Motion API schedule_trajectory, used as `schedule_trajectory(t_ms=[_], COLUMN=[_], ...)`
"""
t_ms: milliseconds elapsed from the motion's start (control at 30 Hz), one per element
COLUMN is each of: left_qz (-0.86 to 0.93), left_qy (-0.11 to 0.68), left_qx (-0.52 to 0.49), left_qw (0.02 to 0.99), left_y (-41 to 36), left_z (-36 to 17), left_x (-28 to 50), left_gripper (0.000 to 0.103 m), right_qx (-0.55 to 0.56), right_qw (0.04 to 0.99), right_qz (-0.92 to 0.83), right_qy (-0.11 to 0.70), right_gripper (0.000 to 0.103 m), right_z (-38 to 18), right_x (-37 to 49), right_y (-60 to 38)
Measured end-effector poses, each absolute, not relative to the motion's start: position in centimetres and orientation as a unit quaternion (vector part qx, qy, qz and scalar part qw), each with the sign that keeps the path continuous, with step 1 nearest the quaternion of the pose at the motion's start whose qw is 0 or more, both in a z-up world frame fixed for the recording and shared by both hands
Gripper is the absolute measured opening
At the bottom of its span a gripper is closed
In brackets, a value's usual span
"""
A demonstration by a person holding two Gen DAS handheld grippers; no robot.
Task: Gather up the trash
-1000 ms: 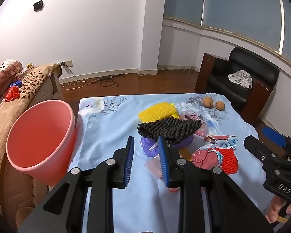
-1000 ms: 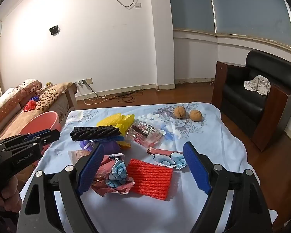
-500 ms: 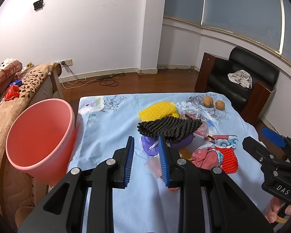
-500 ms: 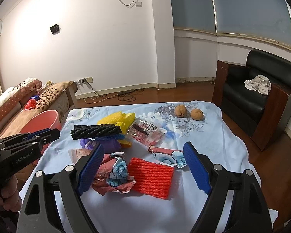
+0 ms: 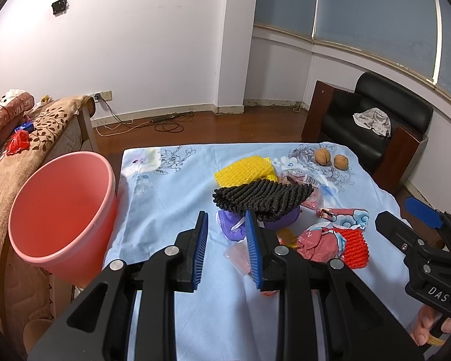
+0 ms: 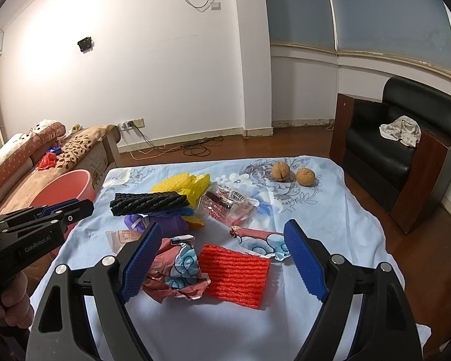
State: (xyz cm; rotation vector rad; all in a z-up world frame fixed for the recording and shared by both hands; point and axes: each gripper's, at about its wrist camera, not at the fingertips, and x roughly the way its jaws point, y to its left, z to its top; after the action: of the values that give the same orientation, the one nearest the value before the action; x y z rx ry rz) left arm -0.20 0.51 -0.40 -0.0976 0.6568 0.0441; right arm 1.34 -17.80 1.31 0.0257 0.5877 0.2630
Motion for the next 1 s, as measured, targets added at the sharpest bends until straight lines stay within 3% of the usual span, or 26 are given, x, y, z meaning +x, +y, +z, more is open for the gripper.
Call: schedule_trajectory(t_ms=[1000], left_qz=[0.023], left_qy=[0.326], left_qx=[-0.051], left_qw=[0.944], left_y=[0.44], left_z=[-0.95], left_x=[-0.16], left_gripper=[0.026], right_qx=[0.013], right_qw=[0.948], right_qz=[0.129], right_qy=[0.291], right_gripper=[0.082], right_z=[1.29], right_x=[1.31], right_y=[-17.59])
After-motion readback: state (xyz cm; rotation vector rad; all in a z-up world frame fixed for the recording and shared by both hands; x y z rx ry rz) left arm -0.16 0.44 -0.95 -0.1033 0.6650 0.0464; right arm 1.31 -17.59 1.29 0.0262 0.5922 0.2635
